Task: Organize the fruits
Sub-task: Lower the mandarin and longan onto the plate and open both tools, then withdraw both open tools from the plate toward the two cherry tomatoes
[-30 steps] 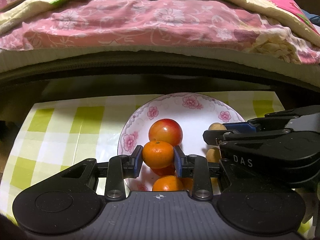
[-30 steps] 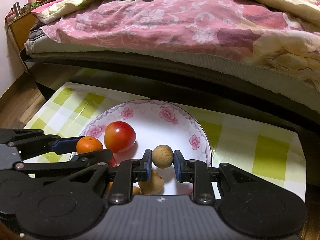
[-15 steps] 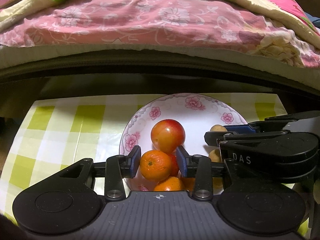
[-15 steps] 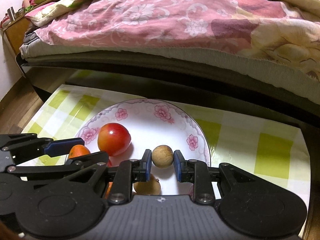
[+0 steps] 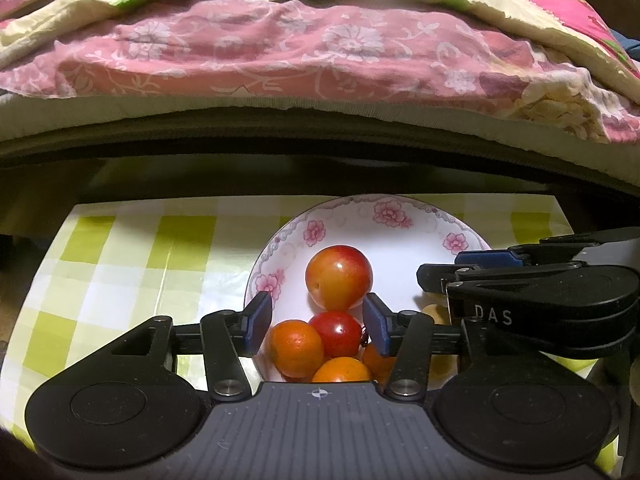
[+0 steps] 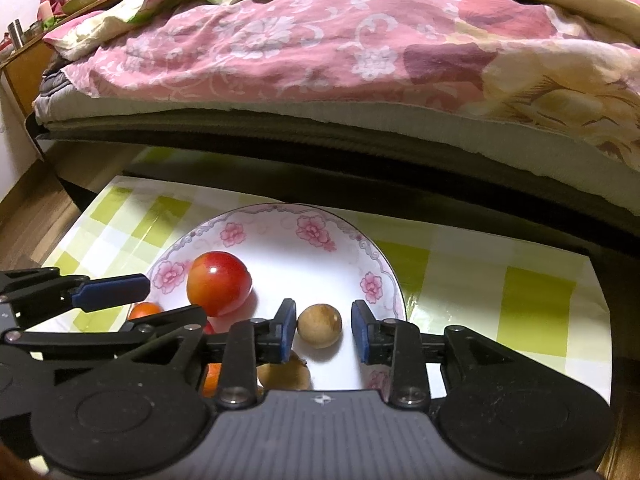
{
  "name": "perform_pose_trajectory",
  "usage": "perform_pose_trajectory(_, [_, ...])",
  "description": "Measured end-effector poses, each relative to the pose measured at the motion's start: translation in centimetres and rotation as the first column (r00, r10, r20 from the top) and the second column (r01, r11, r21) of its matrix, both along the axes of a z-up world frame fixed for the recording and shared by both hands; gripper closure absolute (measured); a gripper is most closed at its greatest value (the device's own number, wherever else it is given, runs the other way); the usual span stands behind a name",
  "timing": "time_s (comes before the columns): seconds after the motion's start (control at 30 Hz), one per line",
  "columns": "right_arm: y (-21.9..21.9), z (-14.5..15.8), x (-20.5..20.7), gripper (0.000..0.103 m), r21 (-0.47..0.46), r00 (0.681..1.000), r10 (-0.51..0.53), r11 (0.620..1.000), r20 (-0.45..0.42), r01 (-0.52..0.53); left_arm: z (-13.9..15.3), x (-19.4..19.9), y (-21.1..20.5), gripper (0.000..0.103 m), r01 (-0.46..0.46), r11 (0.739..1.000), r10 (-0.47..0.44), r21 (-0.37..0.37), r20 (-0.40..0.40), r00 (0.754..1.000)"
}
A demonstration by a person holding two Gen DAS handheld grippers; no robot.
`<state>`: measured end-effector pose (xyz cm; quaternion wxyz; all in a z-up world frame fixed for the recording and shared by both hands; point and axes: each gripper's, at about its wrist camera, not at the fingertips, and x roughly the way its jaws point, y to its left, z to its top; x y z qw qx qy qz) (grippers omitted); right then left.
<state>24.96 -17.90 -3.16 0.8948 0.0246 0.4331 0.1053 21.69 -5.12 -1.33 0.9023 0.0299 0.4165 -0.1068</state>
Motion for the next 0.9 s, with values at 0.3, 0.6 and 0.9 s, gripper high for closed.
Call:
perform_pose_trajectory(0.3, [-0.5, 0.7, -0.7, 0.07, 0.006, 1.0, -0.021, 1.0, 0.021, 0.021, 0.6, -0.2, 0.2, 0.037, -0.002, 1.0, 0.002, -0.008, 0.018, 1.0])
perform_pose_trajectory(0.6, [-0.7, 1.8, -1.4, 0.069, 0.028, 0.998, -0.03, 0.999, 0.046, 0.029, 1.7, -0.8, 0.5, 0.031, 0.0, 1.0, 0.001, -0.017, 0.04, 0.999])
perform_pose_trajectory(0.9, [-0.8, 2.9, -3.4, 0.068, 0.049, 0.998, -0.025, 0.999, 0.065, 0.022, 2.8, -2.3, 0.8, 0.028, 0.003, 1.0, -0.003, 0.002, 0.052, 0.999])
